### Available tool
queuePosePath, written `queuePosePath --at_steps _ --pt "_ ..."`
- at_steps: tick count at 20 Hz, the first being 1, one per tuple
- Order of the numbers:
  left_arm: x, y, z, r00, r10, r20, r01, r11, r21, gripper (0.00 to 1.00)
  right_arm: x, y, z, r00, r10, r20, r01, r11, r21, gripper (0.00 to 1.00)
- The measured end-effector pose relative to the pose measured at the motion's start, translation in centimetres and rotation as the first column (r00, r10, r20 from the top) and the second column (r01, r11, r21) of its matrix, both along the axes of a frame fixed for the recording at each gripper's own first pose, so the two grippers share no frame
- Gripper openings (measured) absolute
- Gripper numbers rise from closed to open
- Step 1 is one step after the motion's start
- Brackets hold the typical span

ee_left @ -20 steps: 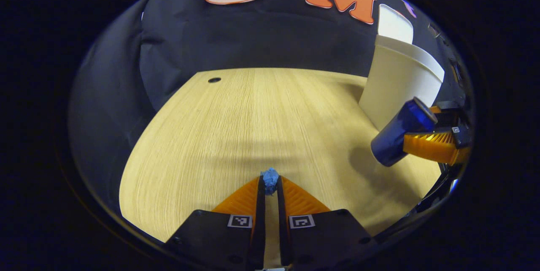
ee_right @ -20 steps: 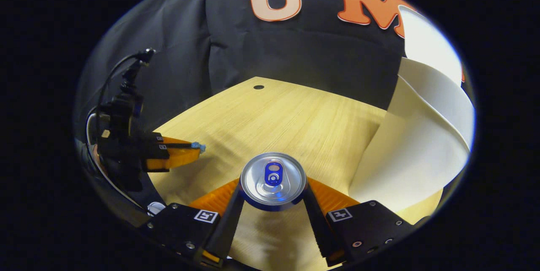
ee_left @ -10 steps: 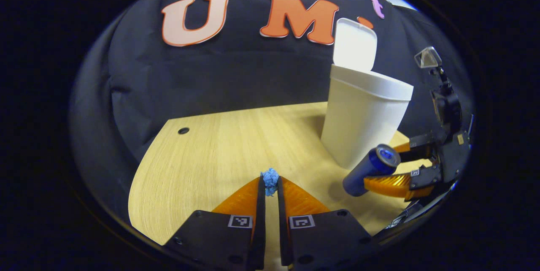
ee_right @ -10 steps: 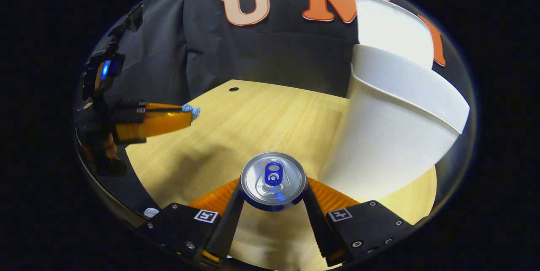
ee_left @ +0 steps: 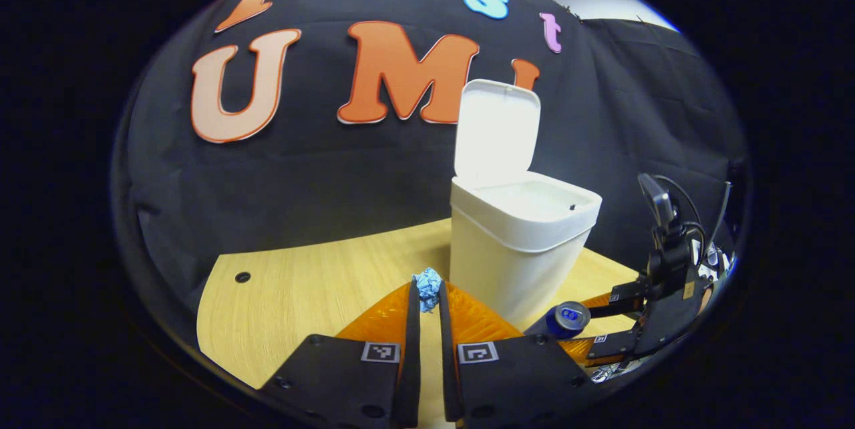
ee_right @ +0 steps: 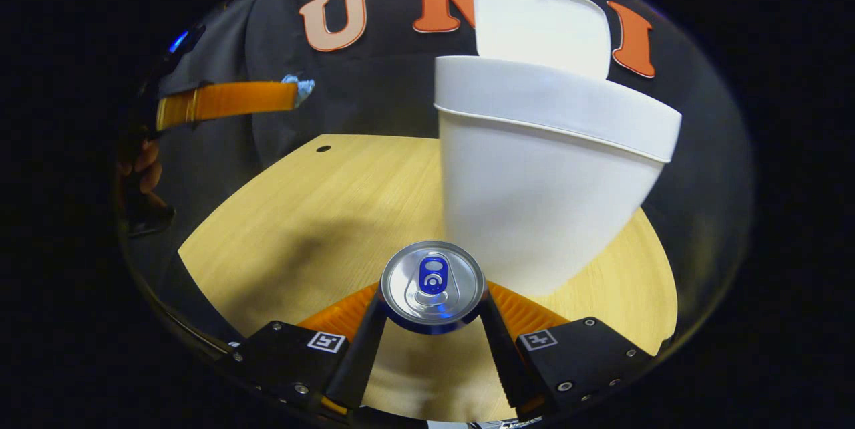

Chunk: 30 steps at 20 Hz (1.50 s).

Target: Press the lid of the desktop garbage bin to open it, pick up the crumpled paper on the desktop and throw it into the bin, then pick up the pop can on the desktop and drop it into the bin, and finally close the garbage bin lid.

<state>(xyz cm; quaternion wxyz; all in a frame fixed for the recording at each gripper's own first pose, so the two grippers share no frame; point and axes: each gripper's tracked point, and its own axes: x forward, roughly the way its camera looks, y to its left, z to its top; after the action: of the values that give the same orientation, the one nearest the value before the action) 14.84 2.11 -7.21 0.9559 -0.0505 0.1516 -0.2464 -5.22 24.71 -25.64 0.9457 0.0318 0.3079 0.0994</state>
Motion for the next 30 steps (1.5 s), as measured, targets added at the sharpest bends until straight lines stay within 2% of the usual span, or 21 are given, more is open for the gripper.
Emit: queuePosePath --at_steps 6,10,16,20,22,23,24,25,26,27,28,29,30 --pt "1.4 -5.6 5.1 0.991 -0.107 0.082 0.111 0.993 -0.040 0.18 0.1 -0.3 0.1 0.997 -0.076 -0.003 0.076 0.996 -0.037 0.79" --pt "2.4 -8.6 6.2 0.985 -0.145 0.091 0.151 0.986 -0.070 0.18 0.1 -0.6 0.3 0.991 -0.136 0.000 0.136 0.990 -0.035 0.79" --pt "3.6 -13.0 7.0 0.971 -0.198 0.131 0.207 0.977 -0.056 0.18 -0.1 -1.2 1.8 0.971 -0.239 0.024 0.240 0.970 -0.029 0.80" --pt "4.3 -14.9 6.7 0.967 -0.221 0.129 0.229 0.972 -0.058 0.17 -0.3 -1.4 4.5 0.957 -0.289 0.035 0.290 0.956 -0.028 0.80" --pt "4.5 -14.8 6.1 0.969 -0.212 0.122 0.219 0.975 -0.045 0.21 -0.1 -2.5 6.7 0.949 -0.309 0.062 0.311 0.950 -0.024 0.79" --pt "4.5 -15.0 5.7 0.970 -0.214 0.112 0.220 0.974 -0.049 0.31 0.2 -2.9 7.9 0.945 -0.316 0.079 0.319 0.948 -0.022 0.79" --pt "4.6 -15.0 5.3 0.972 -0.212 0.099 0.218 0.975 -0.052 0.33 0.8 -3.4 9.2 0.943 -0.320 0.095 0.324 0.946 -0.024 0.80" --pt "4.5 -15.0 5.0 0.974 -0.209 0.087 0.214 0.976 -0.051 0.39 1.3 -3.9 10.3 0.940 -0.323 0.113 0.328 0.944 -0.029 0.79" --pt "4.5 -14.7 4.7 0.976 -0.203 0.080 0.207 0.977 -0.049 0.46 1.9 -4.4 11.6 0.934 -0.328 0.143 0.336 0.941 -0.032 0.80" --pt "4.4 -14.4 4.6 0.977 -0.195 0.080 0.199 0.979 -0.046 0.59 2.3 -4.8 13.1 0.928 -0.332 0.171 0.342 0.939 -0.031 0.79" --pt "4.3 -14.2 4.5 0.978 -0.190 0.082 0.194 0.980 -0.044 0.61 2.6 -4.9 14.3 0.922 -0.333 0.198 0.344 0.939 -0.025 0.79" --pt "4.2 -13.9 4.5 0.979 -0.183 0.085 0.187 0.981 -0.043 0.67 2.9 -5.2 15.4 0.917 -0.331 0.221 0.344 0.939 -0.020 0.79" --pt "4.0 -13.5 4.4 0.981 -0.173 0.088 0.177 0.983 -0.041 0.68 2.9 -5.3 16.2 0.914 -0.327 0.241 0.341 0.940 -0.018 0.79"
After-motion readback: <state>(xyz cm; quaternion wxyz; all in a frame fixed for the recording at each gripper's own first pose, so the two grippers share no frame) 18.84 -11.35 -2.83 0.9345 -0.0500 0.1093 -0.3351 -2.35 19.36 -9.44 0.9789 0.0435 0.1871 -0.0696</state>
